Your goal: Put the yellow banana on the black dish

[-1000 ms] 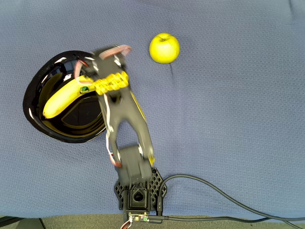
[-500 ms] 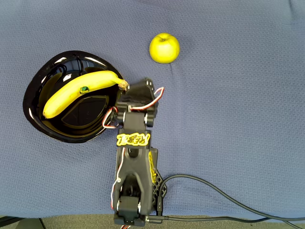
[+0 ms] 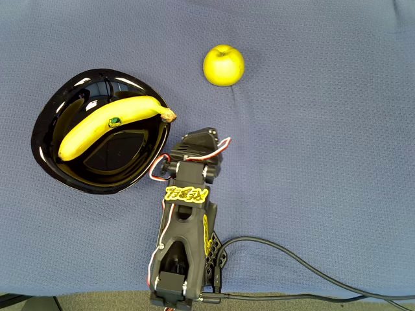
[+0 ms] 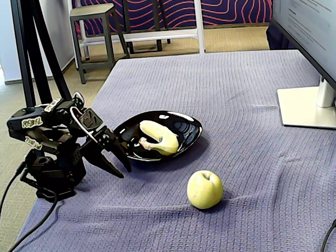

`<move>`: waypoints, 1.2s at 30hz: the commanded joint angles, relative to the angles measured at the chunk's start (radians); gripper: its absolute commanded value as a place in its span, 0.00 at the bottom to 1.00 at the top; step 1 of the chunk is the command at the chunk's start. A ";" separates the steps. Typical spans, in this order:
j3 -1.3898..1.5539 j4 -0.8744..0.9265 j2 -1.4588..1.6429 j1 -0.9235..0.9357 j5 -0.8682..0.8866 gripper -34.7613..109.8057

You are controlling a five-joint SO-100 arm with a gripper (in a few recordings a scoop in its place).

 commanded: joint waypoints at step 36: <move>0.086 0.071 0.071 -0.209 0.173 0.24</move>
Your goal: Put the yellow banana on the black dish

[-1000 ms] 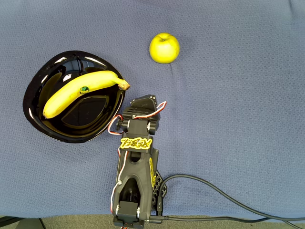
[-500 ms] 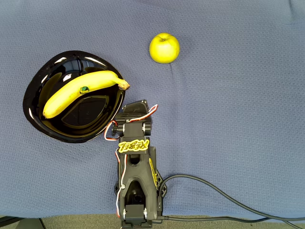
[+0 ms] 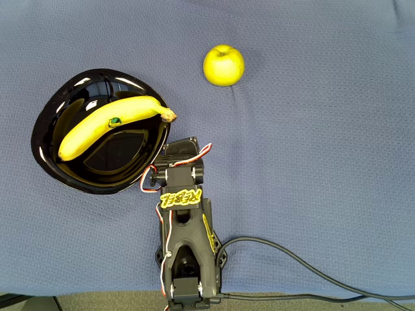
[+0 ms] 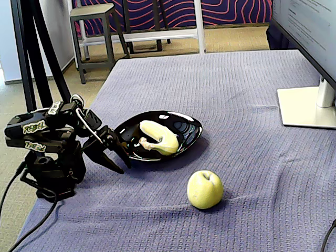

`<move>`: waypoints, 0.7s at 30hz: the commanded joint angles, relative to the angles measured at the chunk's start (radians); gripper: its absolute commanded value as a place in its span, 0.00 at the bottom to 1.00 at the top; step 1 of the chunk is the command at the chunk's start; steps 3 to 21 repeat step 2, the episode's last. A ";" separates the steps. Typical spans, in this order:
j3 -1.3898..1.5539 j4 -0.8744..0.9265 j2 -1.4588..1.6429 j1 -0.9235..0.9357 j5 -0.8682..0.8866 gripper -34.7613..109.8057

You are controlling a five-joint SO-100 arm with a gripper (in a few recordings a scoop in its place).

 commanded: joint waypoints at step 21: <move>-0.003 0.011 0.023 0.011 0.011 0.24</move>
